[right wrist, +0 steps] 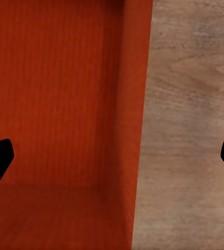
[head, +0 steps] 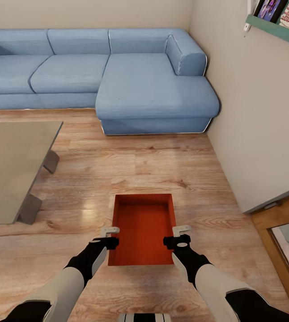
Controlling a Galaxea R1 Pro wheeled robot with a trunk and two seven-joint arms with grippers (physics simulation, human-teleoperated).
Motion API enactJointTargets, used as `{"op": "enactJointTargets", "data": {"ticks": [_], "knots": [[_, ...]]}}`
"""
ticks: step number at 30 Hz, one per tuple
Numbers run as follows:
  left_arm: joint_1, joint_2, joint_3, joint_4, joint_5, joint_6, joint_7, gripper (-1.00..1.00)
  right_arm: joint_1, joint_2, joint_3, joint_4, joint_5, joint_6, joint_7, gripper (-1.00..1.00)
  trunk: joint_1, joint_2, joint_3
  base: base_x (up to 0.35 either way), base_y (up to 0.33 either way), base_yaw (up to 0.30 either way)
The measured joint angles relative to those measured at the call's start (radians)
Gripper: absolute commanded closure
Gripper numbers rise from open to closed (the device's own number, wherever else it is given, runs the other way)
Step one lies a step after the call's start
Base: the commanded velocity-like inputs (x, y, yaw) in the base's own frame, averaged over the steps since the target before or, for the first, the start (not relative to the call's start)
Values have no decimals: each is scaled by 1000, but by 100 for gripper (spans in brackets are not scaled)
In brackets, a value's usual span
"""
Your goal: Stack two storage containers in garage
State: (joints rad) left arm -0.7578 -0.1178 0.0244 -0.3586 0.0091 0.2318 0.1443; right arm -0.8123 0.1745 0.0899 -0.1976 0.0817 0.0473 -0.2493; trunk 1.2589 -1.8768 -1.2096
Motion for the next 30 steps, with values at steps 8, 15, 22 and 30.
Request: {"op": "enactJointTargets", "data": {"ticks": [8, 15, 22, 30], "knots": [[0, 1, -4, 0, -8, 2, 3, -100, 0, 0, -1, 1, -1, 0, -1, -100, 0, 0, 0, 0, 0, 0], [0, 0, -2, -10, -13, -6, 4, -100, 0, 0, -1, 0, -1, -1, -1, -100, 0, 0, 0, 0, 0, 0], [0, 0, -4, -9, -14, -6, 4, -100, 0, 0, -5, 0, -1, -2, 0, -100, 19, -35, -16, 0, 0, 0], [0, 0, -4, -13, -14, -9, 3, -100, 0, 0, -7, 0, -33, -4, -1, -100, 38, -70, -31, 0, 0, 0]]}}
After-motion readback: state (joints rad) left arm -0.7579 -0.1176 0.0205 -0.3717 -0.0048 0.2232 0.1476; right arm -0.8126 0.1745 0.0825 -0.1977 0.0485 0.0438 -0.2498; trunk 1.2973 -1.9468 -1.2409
